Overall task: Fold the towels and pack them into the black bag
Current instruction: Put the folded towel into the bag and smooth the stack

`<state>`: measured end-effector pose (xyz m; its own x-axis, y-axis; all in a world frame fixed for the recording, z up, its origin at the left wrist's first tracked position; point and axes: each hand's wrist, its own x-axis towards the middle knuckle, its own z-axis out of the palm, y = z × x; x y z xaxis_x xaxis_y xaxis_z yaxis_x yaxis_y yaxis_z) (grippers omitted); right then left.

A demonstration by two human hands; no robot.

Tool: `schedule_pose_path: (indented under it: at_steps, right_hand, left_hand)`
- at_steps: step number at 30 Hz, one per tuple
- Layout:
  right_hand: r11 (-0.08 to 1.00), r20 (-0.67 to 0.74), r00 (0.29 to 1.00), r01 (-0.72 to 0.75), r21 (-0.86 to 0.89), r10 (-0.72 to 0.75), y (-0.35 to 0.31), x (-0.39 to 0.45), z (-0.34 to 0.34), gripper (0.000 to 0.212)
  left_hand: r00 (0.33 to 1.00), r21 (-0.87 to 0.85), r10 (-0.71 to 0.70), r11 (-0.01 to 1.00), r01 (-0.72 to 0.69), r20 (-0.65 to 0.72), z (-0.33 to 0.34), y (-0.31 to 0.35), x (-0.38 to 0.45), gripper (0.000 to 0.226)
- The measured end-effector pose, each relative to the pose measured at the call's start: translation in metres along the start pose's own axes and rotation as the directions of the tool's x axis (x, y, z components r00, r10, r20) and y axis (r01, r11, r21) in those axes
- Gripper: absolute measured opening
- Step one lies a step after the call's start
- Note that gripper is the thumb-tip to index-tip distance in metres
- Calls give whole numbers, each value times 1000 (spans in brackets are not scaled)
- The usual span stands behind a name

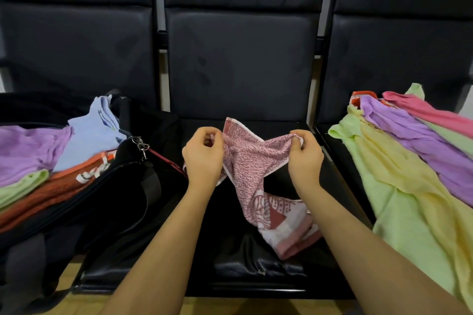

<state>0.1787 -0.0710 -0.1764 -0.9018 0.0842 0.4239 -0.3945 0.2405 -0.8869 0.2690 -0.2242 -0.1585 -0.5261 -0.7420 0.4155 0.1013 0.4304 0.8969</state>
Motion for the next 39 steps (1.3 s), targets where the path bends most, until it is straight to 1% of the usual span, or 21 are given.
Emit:
schedule_pose_path:
  at_steps: [2,4,6,8,10,12,13,15,16,18,20,23,24,26,28,29,30,32,36,38,39]
  right_hand:
    - [999,-34,999,-34,35,35,-1,1,3,11]
    - [994,-68,996,-52,99,59,-6,1,3,8]
    - [989,-97,994,-39,146,54,-13,0,3,3]
    - [982,-93,994,-36,185,54,-19,-2,2,4]
    - [973,-28,998,-44,225,51,-27,-4,3,5]
    - [966,82,996,-35,255,14,-35,-6,3,8]
    - [964,135,991,-20,265,-16,-40,-7,3,10]
    - [958,223,972,13,285,-80,-50,-11,2,16]
    - [957,259,960,24,290,-103,-53,-11,2,18]
    - [960,332,935,31,279,-127,-57,-11,2,22]
    - [957,391,912,6,290,-124,-55,-11,1,22]
    - [966,391,910,36,255,-138,-43,-12,-1,19]
    - [977,409,900,71,202,-150,-38,-13,-1,19]
    - [985,486,857,161,62,-171,-30,-16,2,19]
    - [956,548,816,276,-94,-182,-25,-20,7,21]
    - [929,557,807,334,-157,-196,-24,-22,10,22]
    - [907,547,809,373,-193,-216,-26,-24,13,19]
    - [910,498,833,372,-184,-241,-30,-27,16,14]
    - [963,356,916,241,-120,-185,-44,-31,13,22]
    - [984,272,951,169,-51,-149,-55,-31,7,25]
    - [991,241,962,134,-9,-128,-60,-30,5,24]
  left_hand:
    - [999,32,44,999,-44,-6,-5,1,2,17]
    - [986,137,160,977,-164,36,-8,-2,5,30]
    - [958,263,252,923,-281,139,-10,-4,7,45]
    - [931,246,263,913,-325,253,-9,-4,9,55]
    - [895,136,277,930,-341,351,-5,-1,6,55]
    - [840,35,338,921,-389,425,1,5,-5,44]
    - [815,28,345,915,-403,465,5,8,-10,36]
    - [787,88,287,915,-395,546,14,10,-16,33]
    - [797,123,259,916,-382,545,17,9,-17,29]
    - [862,142,218,939,-313,458,19,11,-17,18]
    - [918,127,151,969,-211,366,18,14,-16,18]
    - [967,92,49,993,-74,249,16,17,-13,23]
    - [975,75,21,996,-39,223,15,17,-10,25]
    - [979,50,-22,999,12,204,13,17,-6,26]
    - [977,49,-28,999,18,213,12,19,-5,28]
    - [976,51,-17,999,6,218,12,20,-5,26]
    - [975,49,-5,999,-7,223,11,22,-6,22]
    - [975,65,19,997,-34,222,9,23,-6,14]
    - [966,154,136,973,-172,219,0,21,-3,32]
    - [954,175,160,962,-208,254,-6,22,-3,43]
    - [942,178,159,960,-218,295,-11,23,-2,50]
